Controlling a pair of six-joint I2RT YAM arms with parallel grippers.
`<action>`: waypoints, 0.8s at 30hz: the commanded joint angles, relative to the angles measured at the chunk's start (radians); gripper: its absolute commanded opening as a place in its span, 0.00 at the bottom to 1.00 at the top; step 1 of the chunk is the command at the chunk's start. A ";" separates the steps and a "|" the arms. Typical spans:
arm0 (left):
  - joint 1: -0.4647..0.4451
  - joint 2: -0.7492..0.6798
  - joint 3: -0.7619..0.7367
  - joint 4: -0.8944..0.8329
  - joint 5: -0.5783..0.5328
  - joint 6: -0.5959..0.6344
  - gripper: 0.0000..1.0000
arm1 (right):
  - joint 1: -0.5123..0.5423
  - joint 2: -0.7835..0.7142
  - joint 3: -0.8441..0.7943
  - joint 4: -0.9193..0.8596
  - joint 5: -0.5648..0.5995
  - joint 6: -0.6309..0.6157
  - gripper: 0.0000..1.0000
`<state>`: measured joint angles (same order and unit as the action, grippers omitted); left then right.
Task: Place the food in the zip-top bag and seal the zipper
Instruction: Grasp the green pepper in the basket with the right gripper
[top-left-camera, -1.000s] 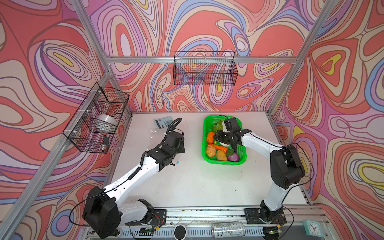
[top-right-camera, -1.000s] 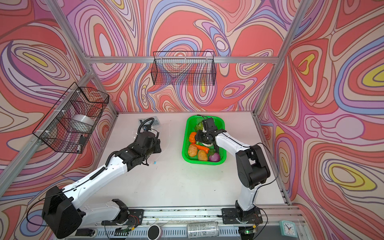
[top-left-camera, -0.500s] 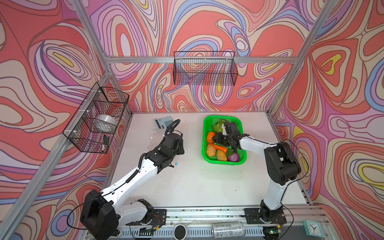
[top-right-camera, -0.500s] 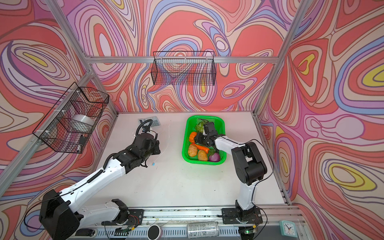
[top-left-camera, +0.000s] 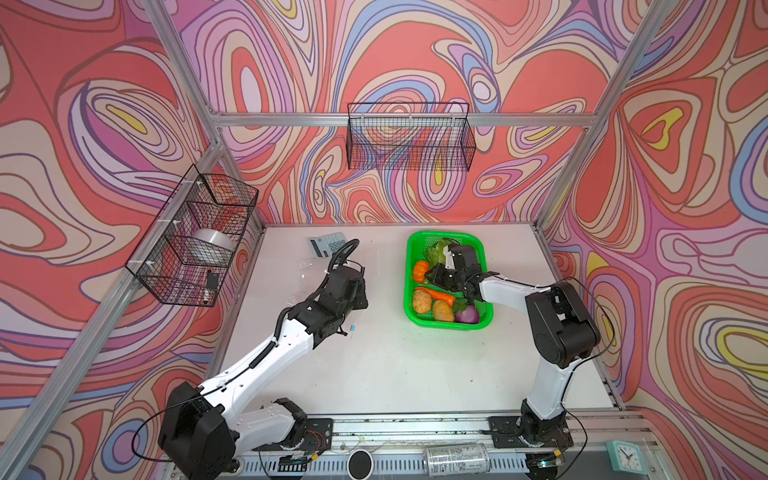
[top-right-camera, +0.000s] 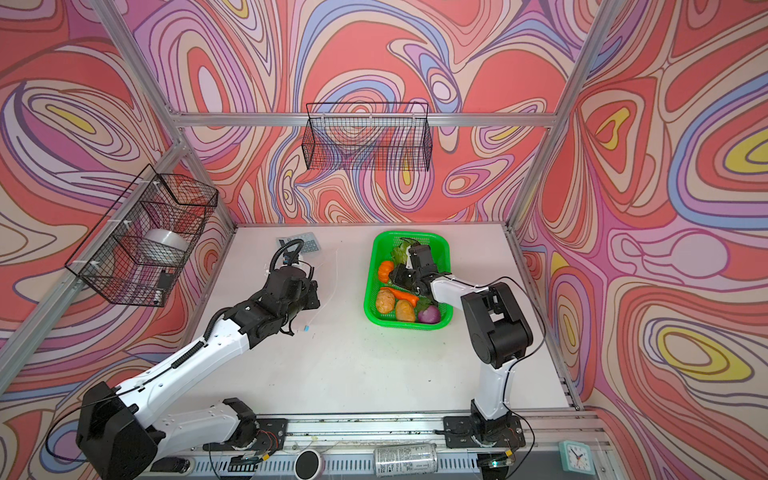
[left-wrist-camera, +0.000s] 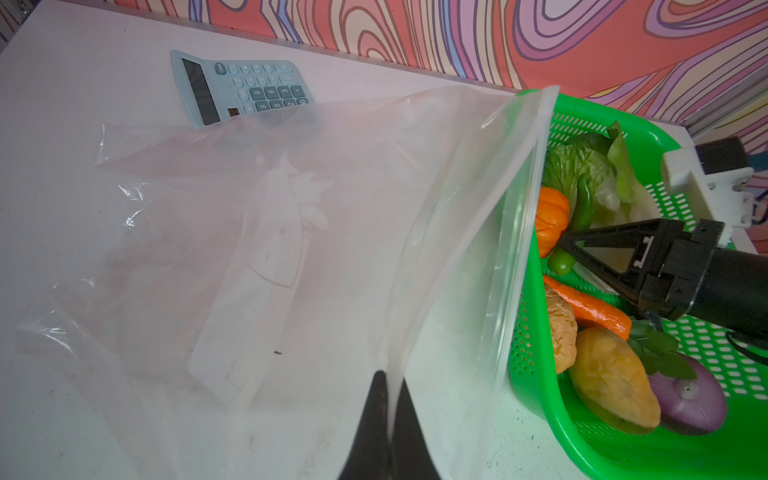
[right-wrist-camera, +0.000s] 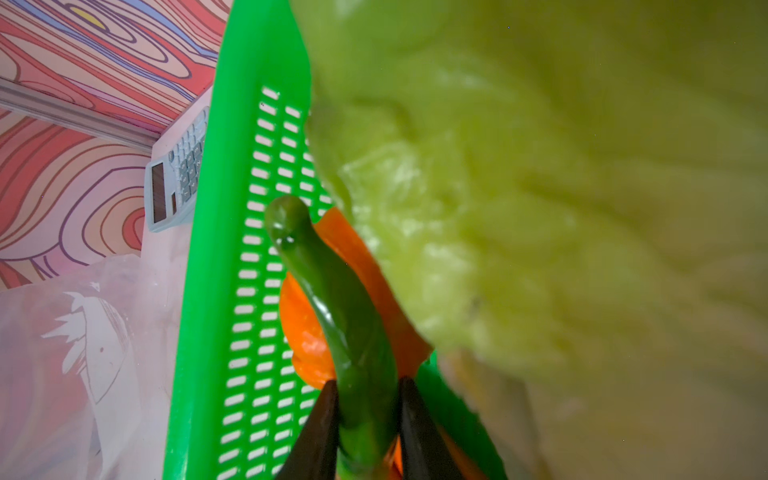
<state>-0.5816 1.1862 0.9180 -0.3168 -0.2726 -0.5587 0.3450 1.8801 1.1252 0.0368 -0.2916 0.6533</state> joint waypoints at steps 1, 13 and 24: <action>0.005 -0.009 0.009 -0.012 0.018 -0.024 0.00 | -0.006 -0.043 -0.026 -0.019 0.012 -0.004 0.24; 0.003 0.059 0.061 0.082 0.144 -0.118 0.00 | -0.005 -0.358 -0.035 -0.243 -0.054 -0.103 0.24; -0.016 0.151 0.122 0.133 0.222 -0.216 0.00 | 0.178 -0.446 -0.003 -0.107 -0.127 -0.009 0.24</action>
<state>-0.5903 1.3285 1.0019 -0.2173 -0.0769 -0.7364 0.4660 1.4406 1.0996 -0.1478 -0.3946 0.6014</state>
